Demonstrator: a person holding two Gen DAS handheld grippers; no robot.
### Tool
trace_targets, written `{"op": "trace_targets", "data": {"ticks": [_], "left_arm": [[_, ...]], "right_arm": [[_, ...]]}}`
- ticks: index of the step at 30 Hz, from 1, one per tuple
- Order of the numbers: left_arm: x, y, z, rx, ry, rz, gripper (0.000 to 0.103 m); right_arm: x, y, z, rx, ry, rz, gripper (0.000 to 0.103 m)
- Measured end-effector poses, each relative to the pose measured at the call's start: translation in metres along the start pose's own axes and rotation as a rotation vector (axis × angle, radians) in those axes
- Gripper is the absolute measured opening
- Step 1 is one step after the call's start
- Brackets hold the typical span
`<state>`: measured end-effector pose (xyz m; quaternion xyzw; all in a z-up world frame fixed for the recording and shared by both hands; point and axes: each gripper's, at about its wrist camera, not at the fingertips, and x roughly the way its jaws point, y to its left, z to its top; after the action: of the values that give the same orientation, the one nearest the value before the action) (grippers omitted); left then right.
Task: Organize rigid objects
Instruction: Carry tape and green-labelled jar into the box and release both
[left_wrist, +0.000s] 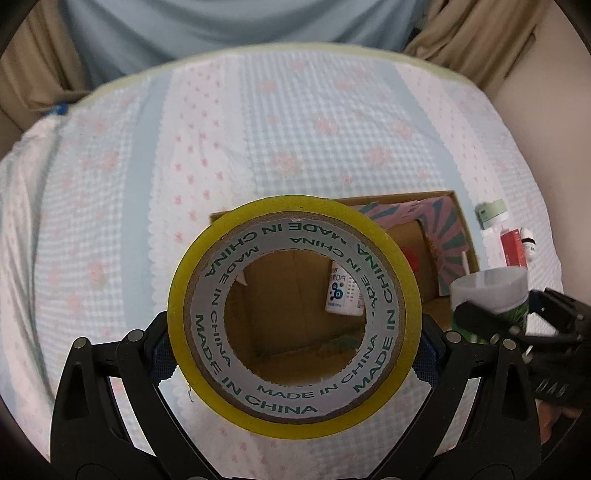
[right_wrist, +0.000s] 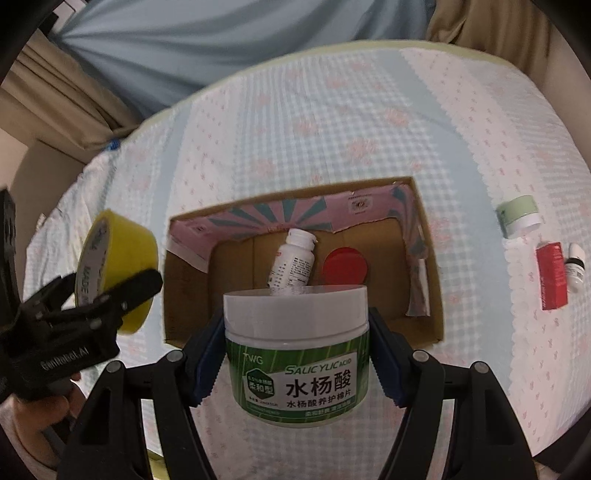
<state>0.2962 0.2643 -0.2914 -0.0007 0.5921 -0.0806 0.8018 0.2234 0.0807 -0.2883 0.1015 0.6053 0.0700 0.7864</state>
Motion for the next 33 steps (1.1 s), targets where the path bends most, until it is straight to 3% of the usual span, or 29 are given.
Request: {"op": "trace_targets", "data": {"ticks": [5, 12, 18, 25, 27, 28, 29, 33], "left_arm": [[0.051, -0.003, 0.016, 0.008, 0.068, -0.004, 0.097], [0.115, -0.006, 0.009, -0.006, 0.167, -0.007, 0.097], [0.135, -0.01, 0.012, 0.025, 0.201, 0.018, 0.097], [0.142, -0.015, 0.019, 0.09, 0.215, 0.047, 0.097], [0.142, -0.014, 0.02, 0.086, 0.225, 0.041, 0.097], [0.144, -0.013, 0.019, 0.081, 0.241, 0.038, 0.097], [0.145, -0.013, 0.019, 0.081, 0.254, 0.039, 0.101], [0.134, -0.01, 0.017, 0.07, 0.238, 0.035, 0.103]], "right_arm": [[0.04, -0.005, 0.008, -0.03, 0.038, -0.009, 0.066], [0.096, -0.017, 0.012, -0.044, 0.093, -0.019, 0.066], [0.111, -0.019, 0.01, -0.028, 0.126, 0.013, 0.066], [0.123, -0.018, 0.004, -0.05, 0.15, -0.017, 0.067], [0.121, -0.019, 0.002, -0.046, 0.138, 0.004, 0.077], [0.119, -0.019, 0.001, -0.048, 0.128, 0.01, 0.097], [0.116, -0.017, 0.0, -0.061, 0.114, 0.008, 0.103], [0.107, -0.015, -0.008, -0.114, 0.089, -0.001, 0.103]]}}
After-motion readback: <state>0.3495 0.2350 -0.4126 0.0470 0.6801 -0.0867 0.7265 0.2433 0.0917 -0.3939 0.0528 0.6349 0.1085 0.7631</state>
